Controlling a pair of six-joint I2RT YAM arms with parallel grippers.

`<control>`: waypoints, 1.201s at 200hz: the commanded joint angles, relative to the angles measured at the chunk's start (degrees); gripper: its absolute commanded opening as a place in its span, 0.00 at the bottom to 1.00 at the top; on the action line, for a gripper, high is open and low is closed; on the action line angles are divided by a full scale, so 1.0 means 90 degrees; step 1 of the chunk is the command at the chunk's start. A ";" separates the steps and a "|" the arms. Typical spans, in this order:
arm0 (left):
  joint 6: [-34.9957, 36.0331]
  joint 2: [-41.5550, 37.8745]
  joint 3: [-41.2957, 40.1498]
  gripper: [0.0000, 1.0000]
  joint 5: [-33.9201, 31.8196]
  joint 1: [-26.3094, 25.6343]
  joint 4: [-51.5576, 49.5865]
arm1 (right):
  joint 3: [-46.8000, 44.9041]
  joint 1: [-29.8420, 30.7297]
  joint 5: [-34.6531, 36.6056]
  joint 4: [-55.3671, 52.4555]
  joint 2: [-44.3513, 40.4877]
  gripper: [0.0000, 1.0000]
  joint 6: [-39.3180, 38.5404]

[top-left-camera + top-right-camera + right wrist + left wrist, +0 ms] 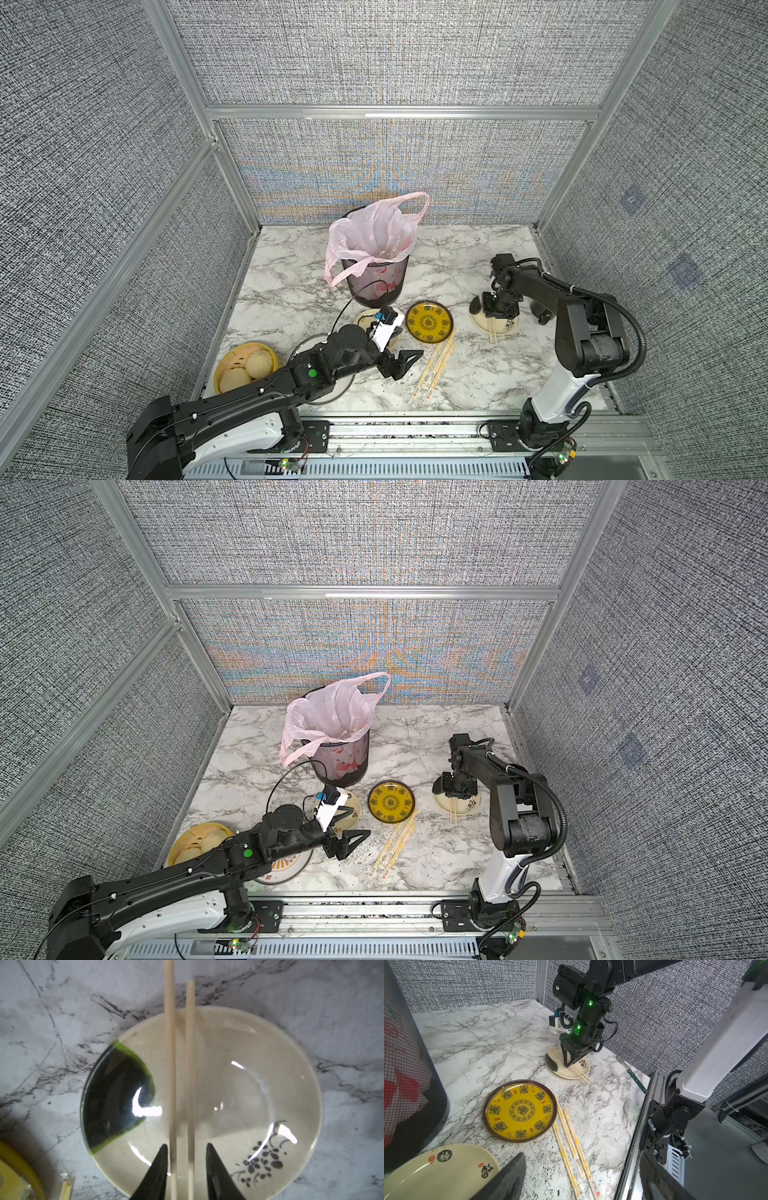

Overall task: Remove the packaging of disposable chopsticks
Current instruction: Adjust the disposable chopsticks at the plate.

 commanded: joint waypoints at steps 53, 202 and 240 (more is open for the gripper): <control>0.0047 -0.0197 -0.0039 0.85 0.0019 -0.0001 0.0162 | 0.0086 0.0009 -0.0010 -0.0091 0.0121 0.19 -0.0007; 0.0004 -0.0290 -0.0107 0.88 -0.0081 -0.0002 0.0132 | -0.0231 0.0250 0.0354 0.0000 -0.1016 0.82 0.0110; -0.0230 -0.0190 -0.0082 1.00 0.0108 -0.0003 0.0073 | -0.0618 0.0342 -0.0095 -0.0167 -0.2889 0.99 0.0488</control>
